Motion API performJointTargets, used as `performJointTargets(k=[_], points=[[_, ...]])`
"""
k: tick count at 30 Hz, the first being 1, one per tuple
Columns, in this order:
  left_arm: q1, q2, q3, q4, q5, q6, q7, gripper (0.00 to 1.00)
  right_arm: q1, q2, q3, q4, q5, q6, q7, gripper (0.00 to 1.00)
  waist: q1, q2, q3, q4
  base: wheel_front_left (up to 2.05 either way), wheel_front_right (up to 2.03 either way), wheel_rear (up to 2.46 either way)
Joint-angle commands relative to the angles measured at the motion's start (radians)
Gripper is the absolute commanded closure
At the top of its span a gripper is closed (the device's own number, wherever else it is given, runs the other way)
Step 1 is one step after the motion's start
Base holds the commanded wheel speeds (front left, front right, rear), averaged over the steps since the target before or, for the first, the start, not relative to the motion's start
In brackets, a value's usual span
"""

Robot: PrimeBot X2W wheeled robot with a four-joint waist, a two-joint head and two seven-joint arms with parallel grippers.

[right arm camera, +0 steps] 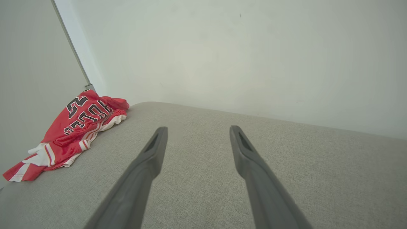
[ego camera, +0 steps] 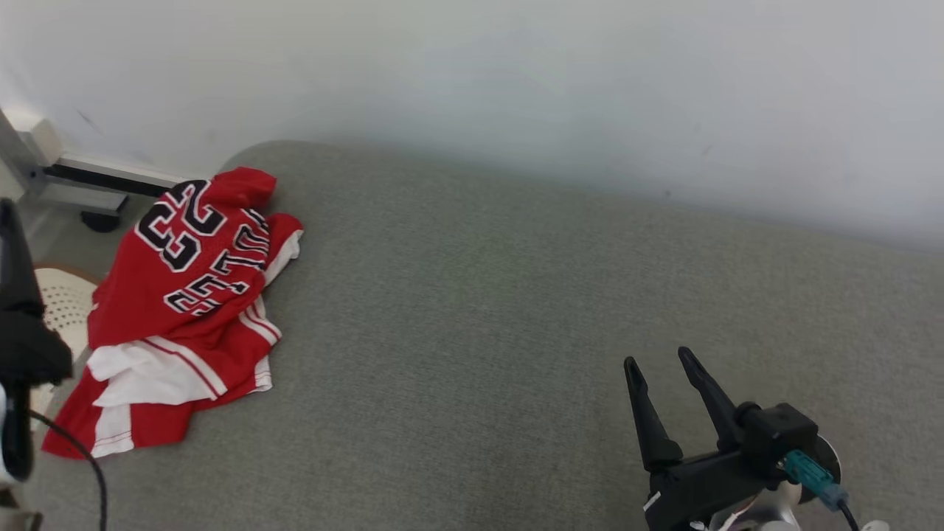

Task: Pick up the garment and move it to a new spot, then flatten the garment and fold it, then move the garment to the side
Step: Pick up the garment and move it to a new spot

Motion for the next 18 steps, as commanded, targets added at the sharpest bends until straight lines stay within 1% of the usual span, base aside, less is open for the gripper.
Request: performJointTargets(k=[1,2,3,5,11,16,18], points=[[-0.051,0.015,0.007,0.03,-0.013,-0.012,0.009,0.0,-0.01,-0.003,0.003,-0.005,-0.008,-0.002,-0.01,0.0,-0.0001,-0.0001,0.086,-0.109,0.0,0.0,0.0],[-0.085,0.029,0.013,0.056,-0.022,-0.019,0.019,0.0,-0.018,-0.003,0.007,-0.006,-0.003,-0.002,-0.013,0.0,-0.0001,-0.0001,0.098,-0.131,0.0,0.0,0.0],[-0.085,0.029,0.013,0.056,-0.022,-0.019,0.019,0.0,-0.018,-0.003,0.007,-0.006,-0.003,-0.002,-0.013,0.0,-0.0001,-0.0001,0.098,-0.131,0.0,0.0,0.0],[-0.144,0.061,0.009,0.104,-0.019,-0.037,0.028,0.0,-0.036,-0.003,0.013,-0.009,-0.002,-0.002,-0.023,0.0,-0.0001,-0.0001,0.119,-0.169,0.0,0.0,0.0],[-0.291,0.109,0.002,0.279,-0.039,-0.075,0.065,0.0,-0.067,-0.002,0.024,-0.007,0.008,-0.002,-0.047,0.0,-0.0001,-0.0001,0.175,-0.271,0.0,0.0,0.0],[-0.37,0.135,0.016,0.436,-0.065,-0.086,0.076,0.0,-0.085,-0.002,0.021,0.004,0.01,-0.002,-0.061,0.0,-0.0001,-0.0001,0.211,-0.33,0.0,0.0,0.0],[-0.389,0.16,0.015,0.505,-0.059,-0.092,0.082,0.0,-0.094,-0.002,0.022,0.004,0.012,-0.002,-0.064,0.0,-0.0001,-0.0001,0.225,-0.352,0.0,0.0,0.0]])
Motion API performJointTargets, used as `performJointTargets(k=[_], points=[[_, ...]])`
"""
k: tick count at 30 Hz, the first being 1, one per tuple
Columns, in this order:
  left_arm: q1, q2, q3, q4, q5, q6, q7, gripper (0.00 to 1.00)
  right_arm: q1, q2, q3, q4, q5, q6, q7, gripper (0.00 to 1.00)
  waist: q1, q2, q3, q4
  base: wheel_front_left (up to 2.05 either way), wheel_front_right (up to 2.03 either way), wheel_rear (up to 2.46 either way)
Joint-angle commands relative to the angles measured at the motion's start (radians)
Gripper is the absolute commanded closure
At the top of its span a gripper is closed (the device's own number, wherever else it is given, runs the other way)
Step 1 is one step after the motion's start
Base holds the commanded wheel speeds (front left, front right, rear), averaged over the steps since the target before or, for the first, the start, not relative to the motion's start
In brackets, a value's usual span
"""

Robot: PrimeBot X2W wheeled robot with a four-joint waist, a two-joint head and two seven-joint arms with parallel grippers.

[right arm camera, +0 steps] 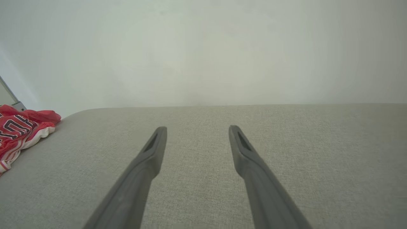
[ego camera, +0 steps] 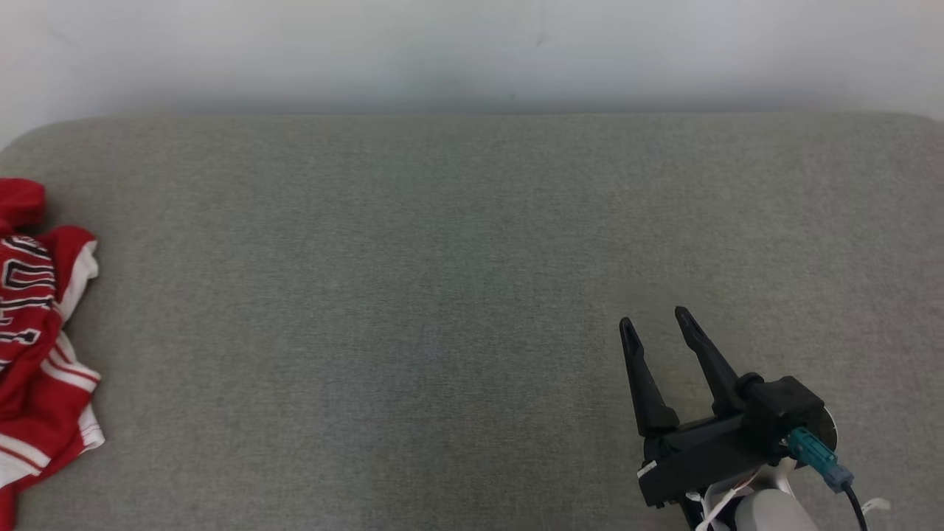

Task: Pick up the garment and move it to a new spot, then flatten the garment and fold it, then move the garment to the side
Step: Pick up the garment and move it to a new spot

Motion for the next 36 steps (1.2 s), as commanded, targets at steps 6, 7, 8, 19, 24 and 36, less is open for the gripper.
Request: performJointTargets(k=[6,7,8,19,24,36], points=[[-0.031,0.027,-0.014,0.182,0.006,-0.018,0.009,0.0,-0.013,-0.001,-0.002,0.014,0.014,-0.002,-0.014,0.0,-0.0002,-0.0003,0.081,-0.099,0.0,0.0,0.0],[-0.03,0.03,-0.019,0.212,0.009,-0.022,0.011,0.0,-0.014,-0.001,0.002,0.016,0.013,-0.002,-0.012,0.0,-0.0002,-0.0003,0.081,-0.102,0.0,0.0,0.0],[-0.026,0.034,-0.023,0.241,0.011,-0.023,0.008,0.0,-0.017,-0.001,0.006,0.017,0.011,-0.002,-0.01,0.0,-0.0002,-0.0003,0.082,-0.105,0.0,0.0,0.0],[-0.004,0.037,0.01,0.505,-0.037,-0.015,-0.066,0.0,-0.031,-0.001,0.021,0.014,-0.003,-0.002,0.008,0.0,-0.0002,-0.0003,0.076,-0.114,0.0,0.0,0.0],[-0.016,0.024,0.007,0.551,-0.042,-0.022,-0.116,0.0,-0.039,-0.001,0.021,0.008,-0.023,-0.002,0.022,0.0,-0.0002,-0.0003,0.079,-0.12,0.0,0.0,0.0],[-0.07,0.039,-0.038,0.62,-0.02,-0.046,-0.127,0.0,-0.024,-0.001,-0.001,-0.034,-0.046,-0.002,0.049,0.0,-0.0002,-0.0003,0.126,-0.133,0.0,0.0,0.0]])
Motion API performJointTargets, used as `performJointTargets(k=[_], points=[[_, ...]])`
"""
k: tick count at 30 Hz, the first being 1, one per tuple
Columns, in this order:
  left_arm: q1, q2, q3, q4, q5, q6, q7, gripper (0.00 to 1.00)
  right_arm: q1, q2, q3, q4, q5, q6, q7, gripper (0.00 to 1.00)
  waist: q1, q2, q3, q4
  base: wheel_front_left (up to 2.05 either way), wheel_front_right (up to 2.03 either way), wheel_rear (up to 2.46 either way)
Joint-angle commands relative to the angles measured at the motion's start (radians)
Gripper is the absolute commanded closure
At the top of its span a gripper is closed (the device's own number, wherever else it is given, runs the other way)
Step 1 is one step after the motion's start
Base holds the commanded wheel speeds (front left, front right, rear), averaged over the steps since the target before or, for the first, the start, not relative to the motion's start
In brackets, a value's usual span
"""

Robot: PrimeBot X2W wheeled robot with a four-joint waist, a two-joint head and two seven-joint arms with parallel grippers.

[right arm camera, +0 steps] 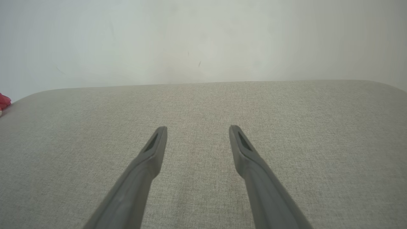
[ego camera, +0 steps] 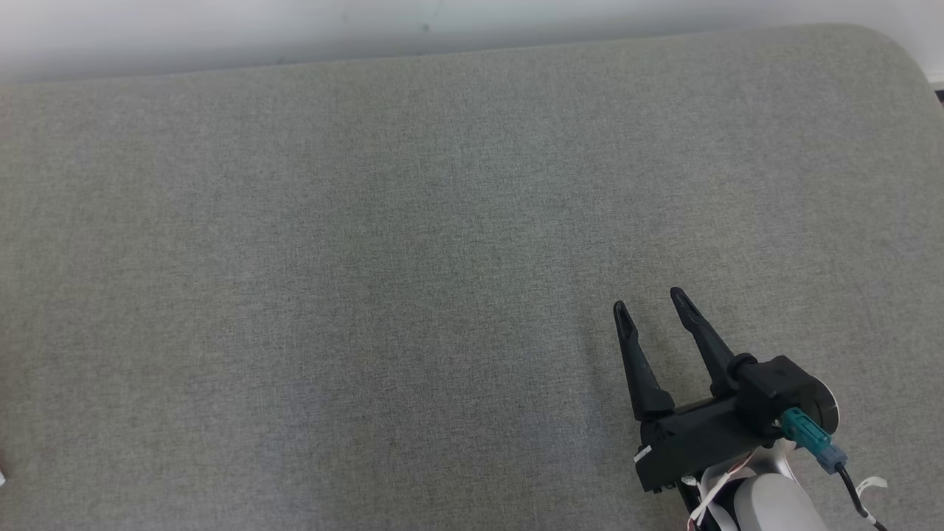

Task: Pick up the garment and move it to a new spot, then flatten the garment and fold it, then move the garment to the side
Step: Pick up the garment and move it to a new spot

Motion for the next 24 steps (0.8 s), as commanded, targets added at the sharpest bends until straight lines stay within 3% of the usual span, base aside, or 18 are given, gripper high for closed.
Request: performJointTargets(k=[1,2,3,13,19,24], points=[[-0.013,0.005,0.0,0.005,-0.003,0.003,-0.001,0.09,0.008,0.0,-0.002,-0.005,-0.001,-0.002,0.0,0.0,-0.0001,-0.0001,0.004,-0.001,0.0,0.0,0.0],[-0.014,0.009,-0.003,0.009,-0.001,0.006,-0.004,0.95,0.007,-0.001,-0.002,-0.006,-0.001,-0.002,0.0,0.0,-0.0001,-0.0001,0.005,0.0,0.0,0.0,0.0],[-0.016,0.009,-0.01,0.012,0.005,0.007,-0.002,1.0,0.007,-0.001,-0.003,-0.007,-0.001,-0.002,0.001,0.0,-0.0001,-0.0001,0.006,0.0,0.0,0.0,0.0],[-0.076,0.03,-0.045,-0.017,0.03,-0.011,-0.128,1.0,0.017,-0.001,-0.017,-0.007,0.001,-0.002,-0.006,0.0,-0.0001,-0.0001,0.0,0.029,0.0,0.0,0.0],[-0.16,0.048,-0.087,-0.101,0.06,-0.033,-0.253,1.0,0.024,0.0,-0.025,0.012,0.018,-0.002,-0.018,0.0,-0.0001,-0.0001,-0.037,0.065,0.0,0.0,0.0],[-0.246,0.036,-0.146,-0.212,0.09,-0.047,-0.285,1.0,0.024,-0.001,-0.031,0.043,0.035,-0.002,-0.033,0.0,-0.0001,-0.0001,-0.084,0.078,0.0,0.0,0.0]])
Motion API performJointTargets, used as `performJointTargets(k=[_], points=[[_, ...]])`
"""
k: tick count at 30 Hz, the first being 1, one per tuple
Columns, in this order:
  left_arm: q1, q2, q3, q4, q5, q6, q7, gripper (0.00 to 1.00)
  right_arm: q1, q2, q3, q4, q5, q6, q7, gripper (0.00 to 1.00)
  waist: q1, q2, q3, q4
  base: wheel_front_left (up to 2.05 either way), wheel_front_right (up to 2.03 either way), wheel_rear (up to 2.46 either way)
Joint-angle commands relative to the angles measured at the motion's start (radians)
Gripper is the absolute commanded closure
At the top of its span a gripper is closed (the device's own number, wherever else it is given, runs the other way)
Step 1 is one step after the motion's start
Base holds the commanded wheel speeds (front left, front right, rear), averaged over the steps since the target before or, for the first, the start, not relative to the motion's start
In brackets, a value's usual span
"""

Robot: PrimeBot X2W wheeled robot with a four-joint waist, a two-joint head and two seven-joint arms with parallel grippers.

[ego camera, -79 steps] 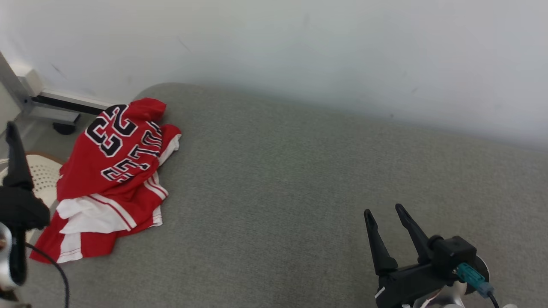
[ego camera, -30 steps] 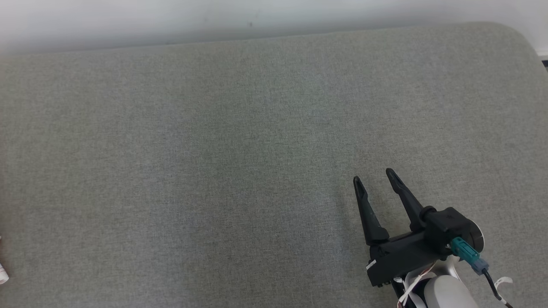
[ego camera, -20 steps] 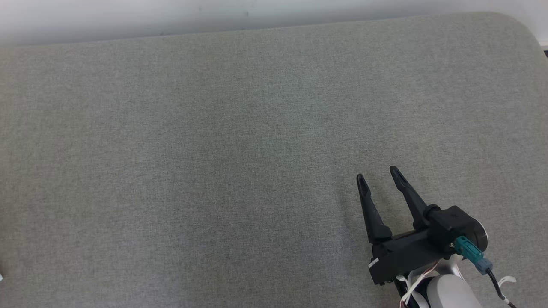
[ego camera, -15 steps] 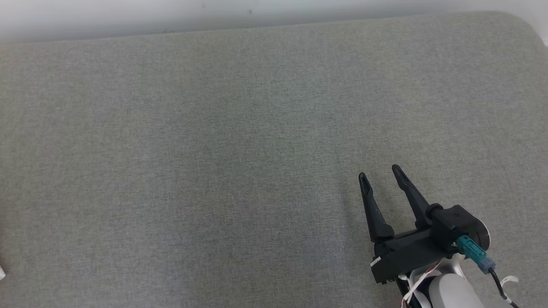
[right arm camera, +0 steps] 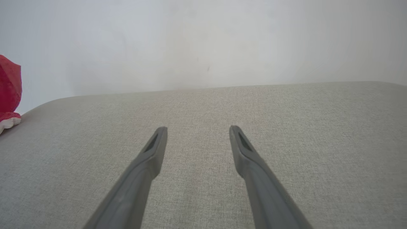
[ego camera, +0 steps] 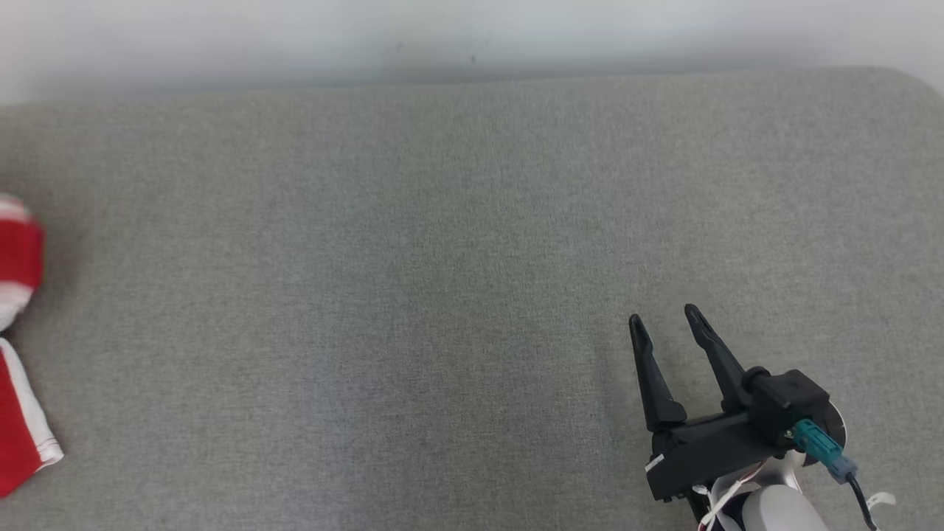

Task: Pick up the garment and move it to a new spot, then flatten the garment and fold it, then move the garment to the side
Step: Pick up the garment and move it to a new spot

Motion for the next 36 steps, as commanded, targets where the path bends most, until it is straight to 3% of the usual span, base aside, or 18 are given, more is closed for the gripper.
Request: performJointTargets(k=[1,3,8,16,24,29,36], points=[[-0.031,-0.007,-0.015,-0.038,0.008,-0.002,-0.008,1.0,0.007,-0.002,-0.005,0.006,0.009,-0.002,-0.01,0.0,0.0,0.0,-0.036,0.012,0.0,0.0,0.0],[-0.049,-0.021,-0.022,-0.066,0.0,-0.005,-0.003,1.0,0.01,-0.001,-0.007,0.014,0.011,-0.002,-0.014,0.0,0.0,0.0,-0.045,0.011,0.0,0.0,0.0],[-0.118,-0.078,-0.096,-0.296,-0.031,-0.007,0.08,1.0,0.022,-0.002,-0.029,0.043,0.028,-0.002,-0.034,0.0,0.0,0.0,-0.073,-0.023,0.0,0.0,0.0],[-0.099,-0.149,-0.16,-0.61,-0.105,-0.007,0.238,1.0,0.009,-0.002,-0.038,0.072,0.055,-0.002,-0.063,0.0,0.0,0.0,-0.07,-0.109,0.0,0.0,0.0],[0.007,-0.251,-0.228,-0.911,-0.167,0.042,0.389,1.0,-0.001,-0.001,-0.041,0.101,0.075,-0.002,-0.091,0.0,0.0,0.0,-0.056,-0.203,0.0,0.0,0.0],[0.134,-0.293,-0.26,-0.98,-0.2,0.069,0.414,1.0,-0.013,-0.001,-0.047,0.112,0.075,-0.002,-0.101,0.0,0.0,0.0,-0.045,-0.23,0.0,0.0,0.0],[0.347,-0.32,-0.295,-0.867,-0.219,0.085,0.364,1.0,-0.032,-0.001,-0.035,0.124,0.067,-0.002,-0.106,0.0,0.0,0.0,-0.042,-0.242,0.0,0.0,0.0]])
